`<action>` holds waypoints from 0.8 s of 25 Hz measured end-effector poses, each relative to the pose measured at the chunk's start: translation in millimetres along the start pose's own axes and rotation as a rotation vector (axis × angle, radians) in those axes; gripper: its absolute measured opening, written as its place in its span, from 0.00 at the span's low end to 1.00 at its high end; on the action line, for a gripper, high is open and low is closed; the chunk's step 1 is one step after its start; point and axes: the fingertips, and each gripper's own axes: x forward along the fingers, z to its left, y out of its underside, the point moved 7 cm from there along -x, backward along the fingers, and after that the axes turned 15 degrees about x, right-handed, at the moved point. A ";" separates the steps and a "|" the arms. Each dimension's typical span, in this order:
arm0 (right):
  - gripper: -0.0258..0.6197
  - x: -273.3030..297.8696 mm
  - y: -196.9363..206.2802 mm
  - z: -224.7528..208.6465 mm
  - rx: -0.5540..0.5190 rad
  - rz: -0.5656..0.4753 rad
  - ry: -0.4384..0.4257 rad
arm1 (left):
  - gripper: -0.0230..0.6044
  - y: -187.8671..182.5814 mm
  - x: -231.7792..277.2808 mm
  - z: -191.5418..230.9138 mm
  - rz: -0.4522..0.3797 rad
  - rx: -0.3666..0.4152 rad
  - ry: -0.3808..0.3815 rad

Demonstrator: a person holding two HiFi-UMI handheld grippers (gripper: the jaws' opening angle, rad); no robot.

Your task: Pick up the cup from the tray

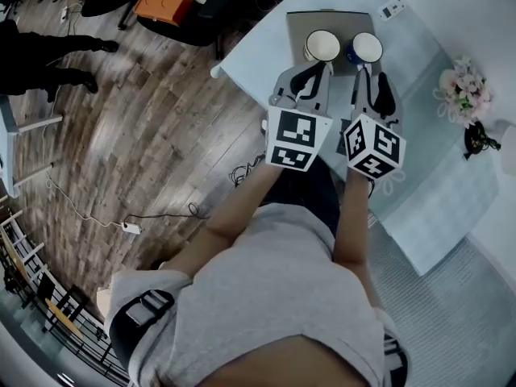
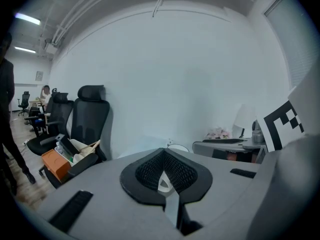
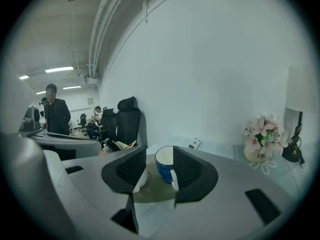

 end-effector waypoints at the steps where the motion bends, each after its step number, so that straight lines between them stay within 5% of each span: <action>1: 0.28 2.6 1.6 -2.5 -0.002 0.009 -0.002 | 0.04 1.4 1.8 -1.1 0.004 -0.003 0.003; 7: 0.46 20.8 11.0 -16.4 -0.015 0.085 -0.035 | 0.04 9.2 12.5 -11.2 0.038 -0.022 0.003; 20: 0.54 75.2 29.3 -36.7 -0.028 0.197 -0.057 | 0.04 12.3 25.1 -9.4 0.081 -0.037 -0.032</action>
